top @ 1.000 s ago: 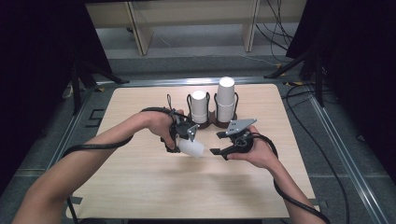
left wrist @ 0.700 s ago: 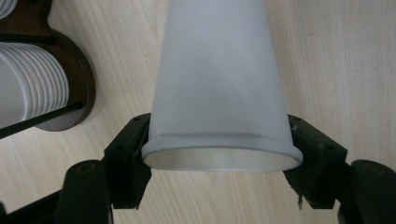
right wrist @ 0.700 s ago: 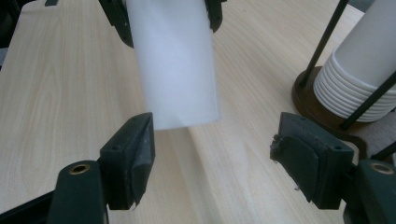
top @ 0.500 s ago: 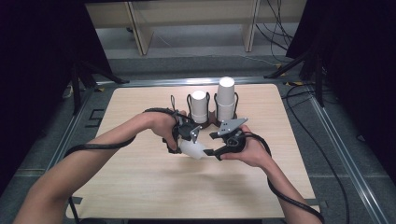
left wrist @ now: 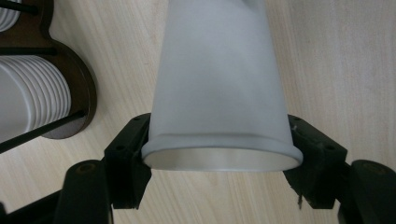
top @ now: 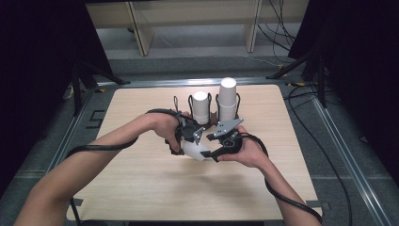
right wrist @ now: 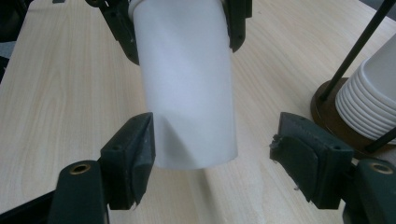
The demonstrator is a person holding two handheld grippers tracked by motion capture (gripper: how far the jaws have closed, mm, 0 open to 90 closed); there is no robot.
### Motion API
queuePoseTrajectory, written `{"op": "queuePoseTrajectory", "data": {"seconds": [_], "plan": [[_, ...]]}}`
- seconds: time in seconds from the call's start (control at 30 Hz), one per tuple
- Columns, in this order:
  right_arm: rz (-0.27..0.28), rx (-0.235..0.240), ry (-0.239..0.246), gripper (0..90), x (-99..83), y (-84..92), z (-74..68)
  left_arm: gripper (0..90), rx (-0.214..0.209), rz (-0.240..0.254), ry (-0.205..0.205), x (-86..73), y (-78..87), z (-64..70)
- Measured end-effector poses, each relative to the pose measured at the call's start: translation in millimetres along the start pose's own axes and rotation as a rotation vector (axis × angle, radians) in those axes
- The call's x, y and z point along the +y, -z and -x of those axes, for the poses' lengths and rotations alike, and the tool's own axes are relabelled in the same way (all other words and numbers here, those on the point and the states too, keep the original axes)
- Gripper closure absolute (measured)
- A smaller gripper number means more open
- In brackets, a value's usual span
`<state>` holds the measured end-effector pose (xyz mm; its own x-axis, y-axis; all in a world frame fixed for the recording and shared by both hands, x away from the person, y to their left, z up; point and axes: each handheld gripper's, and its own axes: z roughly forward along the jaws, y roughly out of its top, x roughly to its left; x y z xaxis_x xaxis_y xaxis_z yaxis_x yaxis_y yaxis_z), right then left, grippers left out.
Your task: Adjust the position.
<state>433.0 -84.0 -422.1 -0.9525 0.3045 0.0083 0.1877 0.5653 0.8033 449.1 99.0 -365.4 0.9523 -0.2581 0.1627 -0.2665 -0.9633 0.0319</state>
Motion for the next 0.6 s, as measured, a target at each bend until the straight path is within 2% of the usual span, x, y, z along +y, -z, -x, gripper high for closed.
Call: {"op": "queuePoseTrajectory", "data": {"seconds": [0.03, 0.07, 0.23, 0.3, 0.4, 0.47, 0.5, 0.6], "plan": [[0.001, -0.003, 0.008, 29.3, 0.5, -0.1, 0.2, 30.9, 0.000, -0.002, -0.003, 0.1, 0.1, -0.1], [-0.003, 0.000, -0.009, 29.3, 0.8, -0.4, -0.8, 30.9, 0.000, -0.002, -0.004, 0.4, 0.0, -0.2], [0.001, 0.005, 0.016, 29.2, 2.9, -3.5, -0.6, 30.9, -0.003, -0.004, -0.012, 2.4, -0.5, 0.2], [-0.001, 0.009, -0.005, 29.1, 3.2, -5.1, -2.5, 30.9, -0.004, -0.003, -0.010, 3.2, -0.8, 0.3], [0.003, 0.016, 0.031, 28.9, 4.4, -7.8, -1.9, 30.9, -0.003, -0.002, -0.011, 4.0, -0.8, 0.2], [0.003, 0.022, 0.014, 28.9, 4.9, -9.2, -3.6, 30.9, 0.002, -0.001, -0.016, 4.6, -0.4, 0.0], [0.000, 0.021, 0.033, 28.9, 5.3, -9.2, -2.6, 30.9, 0.001, 0.003, -0.013, 4.9, -0.3, 0.2], [0.006, 0.028, 0.024, 28.9, 5.6, -10.7, -3.6, 30.9, 0.002, 0.001, -0.013, 5.5, 0.0, 0.2]]}}
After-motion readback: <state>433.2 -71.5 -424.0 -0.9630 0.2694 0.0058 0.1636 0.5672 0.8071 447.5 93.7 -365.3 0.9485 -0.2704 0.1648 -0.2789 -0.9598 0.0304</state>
